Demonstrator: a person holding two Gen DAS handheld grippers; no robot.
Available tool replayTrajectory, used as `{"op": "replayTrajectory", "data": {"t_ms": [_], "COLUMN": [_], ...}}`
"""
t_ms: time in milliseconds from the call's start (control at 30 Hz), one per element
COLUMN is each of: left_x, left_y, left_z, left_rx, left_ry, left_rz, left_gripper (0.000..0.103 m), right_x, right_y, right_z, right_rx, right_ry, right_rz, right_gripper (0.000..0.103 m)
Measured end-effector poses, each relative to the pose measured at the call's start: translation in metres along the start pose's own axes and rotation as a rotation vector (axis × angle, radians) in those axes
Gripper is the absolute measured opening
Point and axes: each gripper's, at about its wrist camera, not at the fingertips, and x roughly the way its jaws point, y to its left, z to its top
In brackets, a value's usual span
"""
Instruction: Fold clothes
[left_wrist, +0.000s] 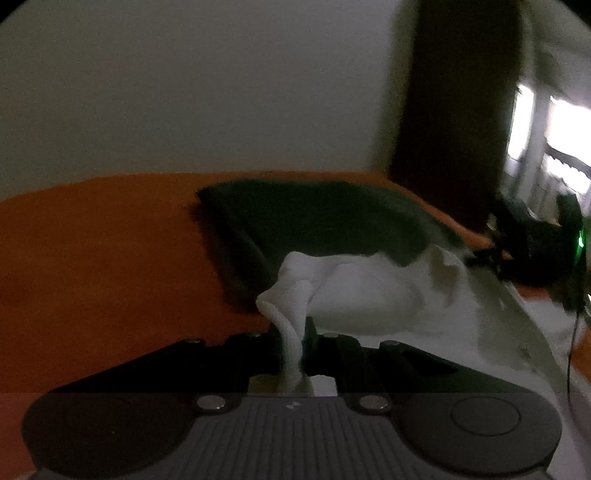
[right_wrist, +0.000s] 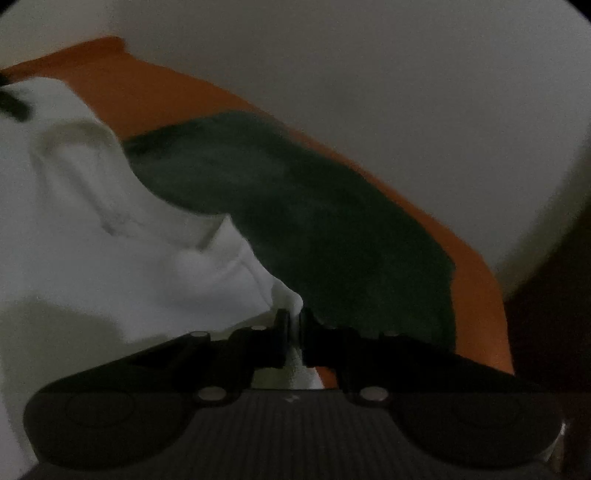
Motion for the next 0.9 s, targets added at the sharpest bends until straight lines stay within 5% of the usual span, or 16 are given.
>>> {"op": "replayTrajectory", "data": {"t_ms": [33, 100, 133, 167, 267, 467, 700, 833, 900], "left_x": [0.017, 0.05, 0.064, 0.069, 0.047, -0.048, -0.158, -0.181, -0.184], "left_y": [-0.003, -0.008, -0.01, -0.008, 0.006, 0.068, 0.065, 0.073, 0.081], "left_z": [-0.004, -0.013, -0.018, -0.025, -0.029, -0.031, -0.104, -0.149, -0.165], "left_rx": [-0.008, -0.024, -0.034, -0.053, -0.169, -0.341, -0.535, -0.673, -0.723], "left_ry": [0.068, 0.205, 0.26, 0.275, 0.203, 0.098, 0.043, 0.038, 0.027], "left_rz": [0.074, 0.223, 0.29, 0.332, 0.316, 0.333, 0.346, 0.367, 0.385], "left_gripper": [0.014, 0.049, 0.061, 0.077, 0.077, 0.087, 0.102, 0.102, 0.102], "right_x": [0.007, 0.023, 0.037, 0.051, 0.036, -0.056, -0.122, -0.132, -0.141], "right_y": [0.004, 0.013, 0.019, 0.025, 0.027, -0.063, -0.07, -0.036, -0.015], "right_z": [-0.001, -0.005, -0.008, -0.012, -0.01, -0.037, -0.155, -0.188, -0.188], "right_rx": [-0.018, -0.052, -0.056, -0.061, -0.079, 0.37, 0.708, 0.855, 0.871], "right_ry": [0.018, 0.071, 0.148, 0.222, 0.174, 0.073, 0.095, 0.125, 0.071], "right_rz": [-0.006, -0.021, -0.034, -0.049, -0.141, -0.044, 0.014, 0.05, 0.063], "right_gripper": [0.007, 0.011, 0.028, 0.034, 0.055, 0.077, 0.077, 0.077, 0.077]}}
